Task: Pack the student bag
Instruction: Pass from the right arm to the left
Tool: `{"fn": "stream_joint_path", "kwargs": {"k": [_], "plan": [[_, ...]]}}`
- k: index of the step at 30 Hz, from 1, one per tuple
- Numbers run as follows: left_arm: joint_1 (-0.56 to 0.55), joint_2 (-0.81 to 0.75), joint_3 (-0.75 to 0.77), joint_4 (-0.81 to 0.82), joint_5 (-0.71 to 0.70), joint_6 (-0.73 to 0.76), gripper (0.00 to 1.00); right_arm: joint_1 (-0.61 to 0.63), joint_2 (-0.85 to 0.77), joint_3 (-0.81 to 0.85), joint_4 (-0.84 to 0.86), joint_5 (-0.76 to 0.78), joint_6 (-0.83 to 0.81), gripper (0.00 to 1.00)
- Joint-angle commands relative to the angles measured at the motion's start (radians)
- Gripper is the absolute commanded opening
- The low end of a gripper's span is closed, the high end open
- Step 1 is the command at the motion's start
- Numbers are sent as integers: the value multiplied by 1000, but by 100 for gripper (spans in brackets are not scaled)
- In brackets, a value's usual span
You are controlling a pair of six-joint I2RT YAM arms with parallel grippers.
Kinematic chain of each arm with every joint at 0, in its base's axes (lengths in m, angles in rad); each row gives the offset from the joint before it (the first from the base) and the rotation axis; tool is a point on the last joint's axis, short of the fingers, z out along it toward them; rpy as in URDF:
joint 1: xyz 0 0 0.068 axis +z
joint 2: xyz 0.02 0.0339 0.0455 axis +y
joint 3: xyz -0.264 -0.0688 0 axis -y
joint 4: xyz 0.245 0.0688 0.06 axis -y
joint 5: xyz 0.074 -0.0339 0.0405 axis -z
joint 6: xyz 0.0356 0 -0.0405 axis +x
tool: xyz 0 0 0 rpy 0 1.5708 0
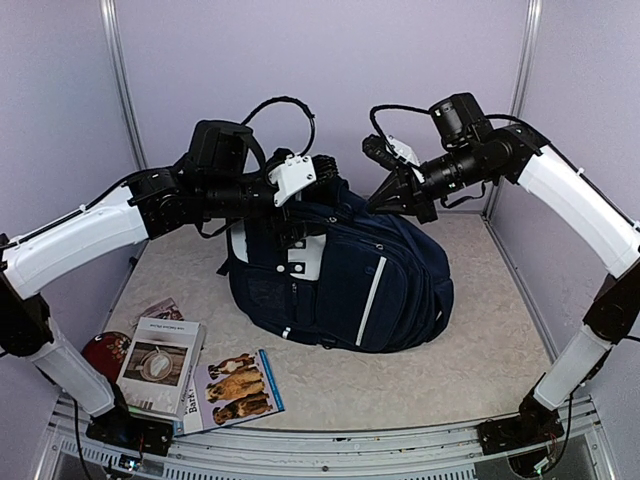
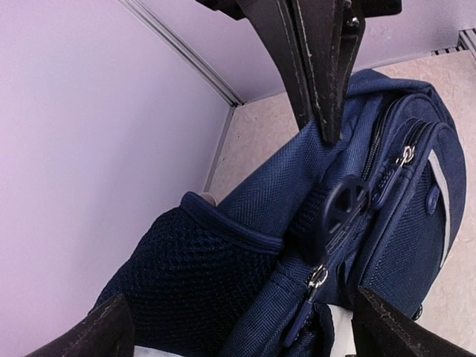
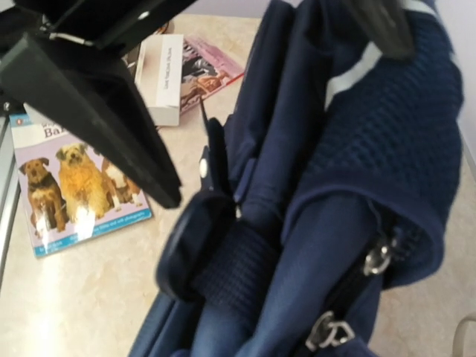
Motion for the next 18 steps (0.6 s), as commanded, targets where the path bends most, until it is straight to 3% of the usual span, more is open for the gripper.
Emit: {"fn": "stream_joint_path", "kwargs": {"k": [1,7,11,16,18], "plan": [[-1,37,80,-106,-17,58,99,12,-16,49,42,-78,-83,0],[75,60,288,-288,258,-47,99,12,-7,31,47,-89,-106,0],[149,80,313,-316,302,-79,99,12,2,29,50,-88,-111,0],[133,131,345,-459,437,-26,99,11,8,26,66,-66,-101,0],[119,137,334,-455,377,-32,99,11,13,27,61,-71,-103,0]]}}
